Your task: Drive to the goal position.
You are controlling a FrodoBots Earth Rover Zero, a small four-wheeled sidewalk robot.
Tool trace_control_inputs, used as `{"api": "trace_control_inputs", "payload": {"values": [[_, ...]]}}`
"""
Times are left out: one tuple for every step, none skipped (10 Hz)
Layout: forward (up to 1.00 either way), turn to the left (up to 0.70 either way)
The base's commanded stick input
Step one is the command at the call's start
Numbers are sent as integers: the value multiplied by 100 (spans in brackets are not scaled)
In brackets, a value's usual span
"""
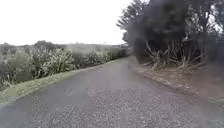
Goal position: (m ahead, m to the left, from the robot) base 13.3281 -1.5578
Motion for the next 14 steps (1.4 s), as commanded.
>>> {"api": "trace_control_inputs", "payload": {"values": [[70, 0], [78, 0], [85, 0], [85, 0], [85, 0], [85, 3], [85, 1], [85, 6], [85, 0], [85, 0], [85, 0], [85, 0], [85, 0], [85, 0]]}}
